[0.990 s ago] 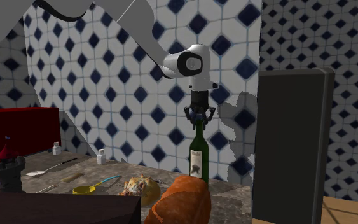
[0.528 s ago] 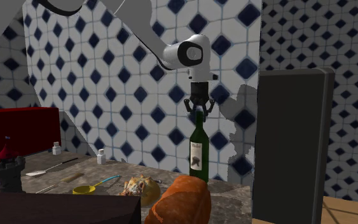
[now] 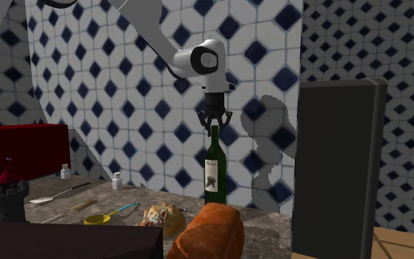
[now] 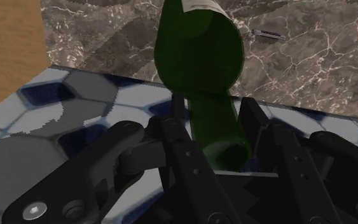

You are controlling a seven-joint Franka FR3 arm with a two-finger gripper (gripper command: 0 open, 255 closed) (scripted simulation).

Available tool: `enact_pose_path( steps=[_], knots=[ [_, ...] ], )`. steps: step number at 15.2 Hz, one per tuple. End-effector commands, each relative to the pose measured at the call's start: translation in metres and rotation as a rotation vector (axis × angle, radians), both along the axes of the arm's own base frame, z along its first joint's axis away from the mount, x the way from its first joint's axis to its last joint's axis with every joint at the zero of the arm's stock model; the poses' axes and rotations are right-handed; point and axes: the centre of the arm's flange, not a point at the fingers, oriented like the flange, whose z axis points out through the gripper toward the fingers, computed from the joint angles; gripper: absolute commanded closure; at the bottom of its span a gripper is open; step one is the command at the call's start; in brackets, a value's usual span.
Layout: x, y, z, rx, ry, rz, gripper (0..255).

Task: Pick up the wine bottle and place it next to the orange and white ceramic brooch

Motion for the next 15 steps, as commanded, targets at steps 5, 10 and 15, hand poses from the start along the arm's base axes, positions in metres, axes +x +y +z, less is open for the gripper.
enact_pose_path(
  steps=[5, 10, 15],
  knots=[
    [0.024, 0.075, 0.002, 0.000, -0.001, -0.001, 255],
    [0.046, 0.138, 0.003, 0.000, -0.001, -0.001, 255],
    [0.068, 0.200, 0.003, 0.000, -0.001, -0.001, 255]
  ],
)
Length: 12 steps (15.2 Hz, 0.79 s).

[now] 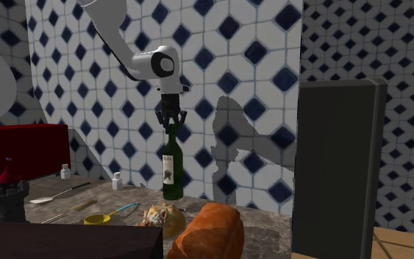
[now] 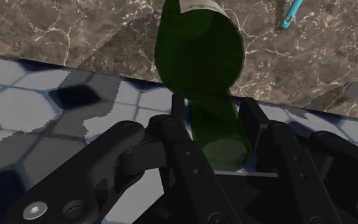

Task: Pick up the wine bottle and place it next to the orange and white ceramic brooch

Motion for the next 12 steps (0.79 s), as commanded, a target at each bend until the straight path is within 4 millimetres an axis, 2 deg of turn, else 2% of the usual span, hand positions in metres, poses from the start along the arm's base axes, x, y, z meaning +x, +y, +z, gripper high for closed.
enact_pose_path(
  steps=[1, 12],
  knots=[
    [0.007, 0.024, 0.002, 0.000, 0.000, -0.002, 255],
    [0.056, 0.161, 0.002, 0.000, 0.000, -0.002, 255]
  ],
)
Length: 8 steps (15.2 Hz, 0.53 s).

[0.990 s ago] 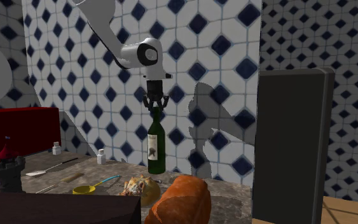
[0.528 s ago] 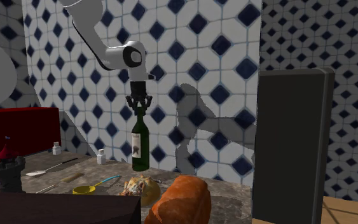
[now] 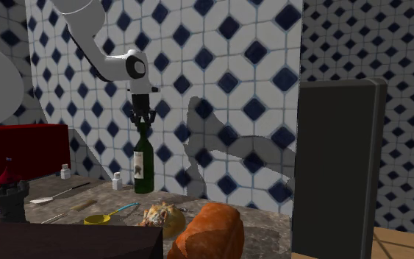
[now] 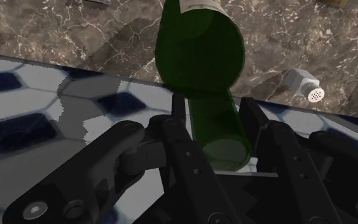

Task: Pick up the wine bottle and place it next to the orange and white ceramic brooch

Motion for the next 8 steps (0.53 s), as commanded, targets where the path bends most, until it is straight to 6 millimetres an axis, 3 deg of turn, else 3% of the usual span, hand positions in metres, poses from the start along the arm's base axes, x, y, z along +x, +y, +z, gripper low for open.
enact_pose_path(
  steps=[1, 8],
  knots=[
    [0.009, 0.025, -0.001, 0.000, -0.001, -0.001, 255],
    [0.040, 0.113, -0.001, 0.000, -0.001, -0.001, 255]
  ],
)
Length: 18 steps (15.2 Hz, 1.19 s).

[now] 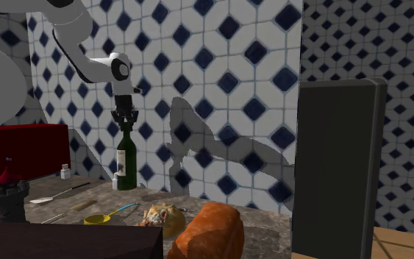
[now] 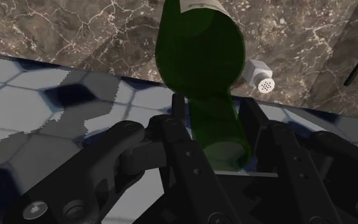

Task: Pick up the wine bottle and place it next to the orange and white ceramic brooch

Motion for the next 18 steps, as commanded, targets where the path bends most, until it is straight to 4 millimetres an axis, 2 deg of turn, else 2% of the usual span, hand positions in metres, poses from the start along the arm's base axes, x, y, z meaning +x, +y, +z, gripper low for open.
enact_pose_path(
  steps=[1, 10, 18],
  knots=[
    [0.009, 0.027, 0.001, 0.000, -0.001, -0.001, 255],
    [0.049, 0.140, 0.001, 0.000, -0.001, -0.001, 255],
    [0.049, 0.140, -0.041, 0.000, -0.001, -0.001, 255]
  ],
)
